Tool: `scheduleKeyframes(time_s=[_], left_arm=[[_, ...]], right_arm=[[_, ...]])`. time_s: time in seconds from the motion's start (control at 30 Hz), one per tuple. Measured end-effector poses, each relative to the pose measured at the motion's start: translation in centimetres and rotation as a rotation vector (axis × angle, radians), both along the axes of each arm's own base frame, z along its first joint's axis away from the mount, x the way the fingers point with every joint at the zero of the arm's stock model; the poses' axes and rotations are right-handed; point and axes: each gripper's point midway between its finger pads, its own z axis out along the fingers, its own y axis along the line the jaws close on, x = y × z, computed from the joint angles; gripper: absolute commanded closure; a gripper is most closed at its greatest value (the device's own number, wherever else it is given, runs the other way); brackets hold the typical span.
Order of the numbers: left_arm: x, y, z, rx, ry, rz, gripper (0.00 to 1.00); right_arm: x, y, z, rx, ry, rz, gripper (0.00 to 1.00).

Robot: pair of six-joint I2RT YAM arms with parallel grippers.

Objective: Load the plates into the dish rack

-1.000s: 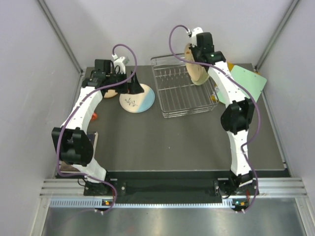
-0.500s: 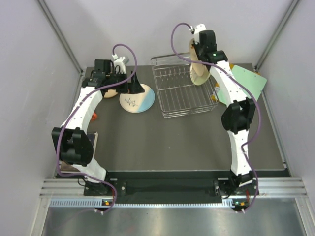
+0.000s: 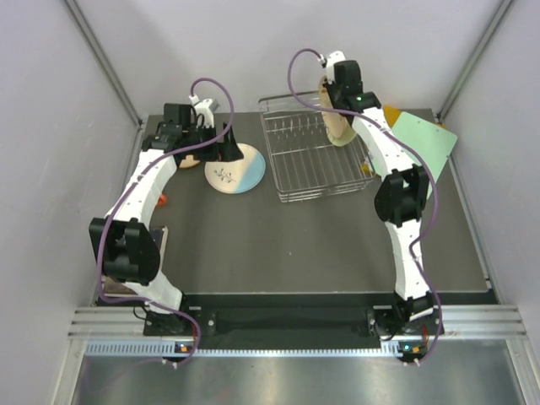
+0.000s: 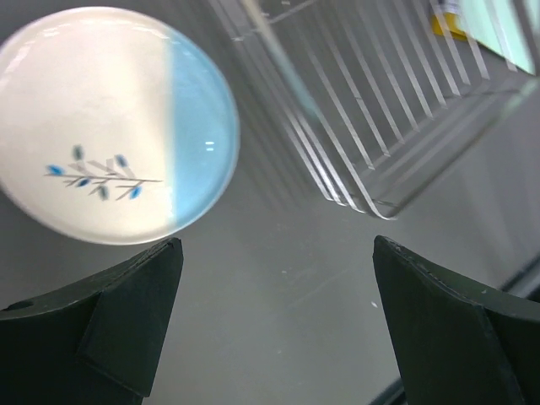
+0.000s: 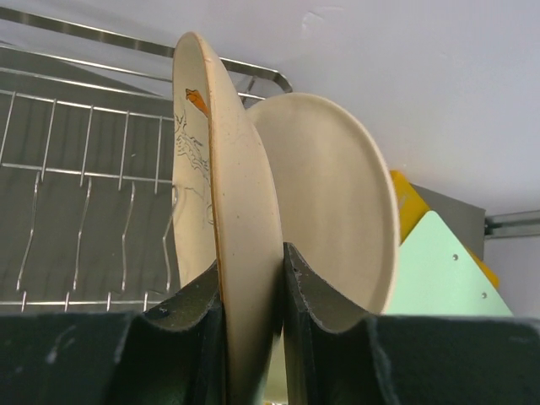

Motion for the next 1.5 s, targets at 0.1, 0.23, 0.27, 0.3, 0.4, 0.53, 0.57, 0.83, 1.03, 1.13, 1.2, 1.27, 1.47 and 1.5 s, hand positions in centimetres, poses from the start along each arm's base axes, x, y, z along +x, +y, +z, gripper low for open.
scheduleKeyframes(time_s=[0.1,0.23,0.27,0.3,0.4,0.53,0.57,0.83,1.03,1.13,1.2,1.27,1.47,1.5], left_arm=[[0.8,1.5,-0.6,0.07,-0.01,0.074,0.01],[1.3,2.5,-1.0,0.119,-0.017,0.116,0.01],[1.3,2.6,-1.1,0.123,-0.016,0.12,0.01],[1.2,2.7,-1.2,0.124,-0.013,0.121,0.01],[0.9,2.7,-2.1,0.128,0.009,0.118,0.01],[0.4,2.7,-3.0,0.131,0.036,0.115,0.01],[0.4,2.7,-3.0,0.131,0.037,0.114,0.01],[0.2,2.7,-3.2,0.132,0.042,0.114,0.01],[0.0,2.6,-3.7,0.13,0.054,0.11,0.01],[0.0,2.6,-3.6,0.128,0.054,0.107,0.01],[0.0,2.7,-3.7,0.133,0.053,0.111,0.01],[0.2,3.2,-3.8,0.154,0.048,0.131,0.01],[0.4,4.6,-5.0,0.216,0.057,0.189,0.04],[0.6,4.6,-5.6,0.221,0.067,0.187,0.06]], right_arm=[[0.4,0.6,-1.3,0.001,0.011,0.007,1.0],[0.9,1.3,-2.8,-0.005,0.018,0.008,1.0],[1.0,1.4,-3.2,-0.005,0.02,0.009,1.0],[1.2,1.4,-3.7,-0.005,0.023,0.009,1.0],[1.7,1.8,-4.9,-0.008,0.026,0.01,1.0],[2.0,1.8,-4.9,-0.009,0.015,0.006,1.0],[2.1,1.8,-4.9,-0.01,0.012,0.007,1.0],[2.7,0.8,-4.0,-0.066,-0.033,-0.023,0.55],[3.7,-1.4,-2.5,-0.103,-0.099,-0.081,0.52],[4.0,-1.7,-2.1,-0.116,-0.115,-0.083,0.5],[4.0,-1.8,-1.9,-0.127,-0.121,-0.084,0.48],[4.0,-2.0,-1.6,-0.138,-0.126,-0.086,0.46],[1.6,-2.1,0.8,-0.13,-0.122,-0.058,0.4],[0.8,-2.0,1.5,-0.12,-0.123,-0.044,0.38]])
